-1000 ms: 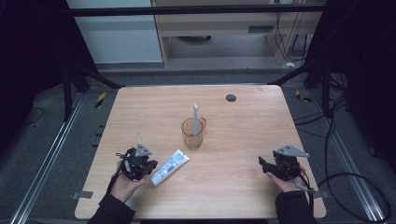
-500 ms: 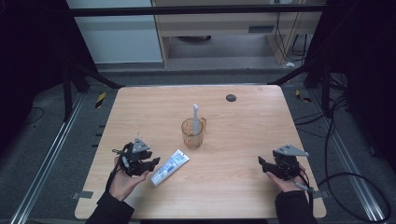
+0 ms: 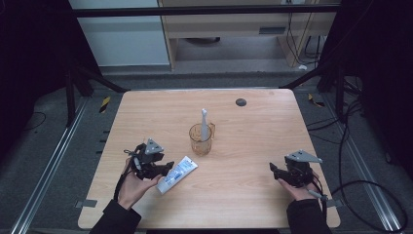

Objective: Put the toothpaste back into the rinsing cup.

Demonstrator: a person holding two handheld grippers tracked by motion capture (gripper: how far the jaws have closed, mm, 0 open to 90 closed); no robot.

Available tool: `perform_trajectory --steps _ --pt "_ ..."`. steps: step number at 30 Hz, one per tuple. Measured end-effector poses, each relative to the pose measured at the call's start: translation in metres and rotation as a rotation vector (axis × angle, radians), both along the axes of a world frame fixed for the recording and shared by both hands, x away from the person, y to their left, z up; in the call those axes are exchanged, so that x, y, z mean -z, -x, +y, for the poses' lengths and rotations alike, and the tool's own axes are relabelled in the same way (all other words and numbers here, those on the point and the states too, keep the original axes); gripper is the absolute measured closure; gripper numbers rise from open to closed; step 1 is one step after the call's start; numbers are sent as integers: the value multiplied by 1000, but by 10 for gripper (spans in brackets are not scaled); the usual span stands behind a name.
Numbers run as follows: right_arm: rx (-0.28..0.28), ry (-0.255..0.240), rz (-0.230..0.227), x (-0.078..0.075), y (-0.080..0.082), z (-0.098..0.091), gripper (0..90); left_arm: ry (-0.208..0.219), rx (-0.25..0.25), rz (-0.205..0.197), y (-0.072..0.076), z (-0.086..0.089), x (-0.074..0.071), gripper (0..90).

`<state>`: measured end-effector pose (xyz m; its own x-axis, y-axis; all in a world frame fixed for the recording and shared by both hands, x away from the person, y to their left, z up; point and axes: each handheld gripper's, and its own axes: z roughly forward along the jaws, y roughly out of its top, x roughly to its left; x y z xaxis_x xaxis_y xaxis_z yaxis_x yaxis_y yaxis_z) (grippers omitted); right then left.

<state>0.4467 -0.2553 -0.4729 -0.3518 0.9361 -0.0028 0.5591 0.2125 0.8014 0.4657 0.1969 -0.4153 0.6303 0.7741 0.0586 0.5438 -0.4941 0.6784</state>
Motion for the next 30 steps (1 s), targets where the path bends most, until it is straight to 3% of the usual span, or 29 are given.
perform_trajectory --steps 11,18,30 --pt "-2 7 6 0 -1 1 351 -43 27 35 -8 -11 0 434" --pt "-3 15 3 0 -2 1 350 -63 34 71 -15 -21 8 418" --pt "-5 14 13 1 -2 3 348 -88 51 126 -20 -23 15 409"
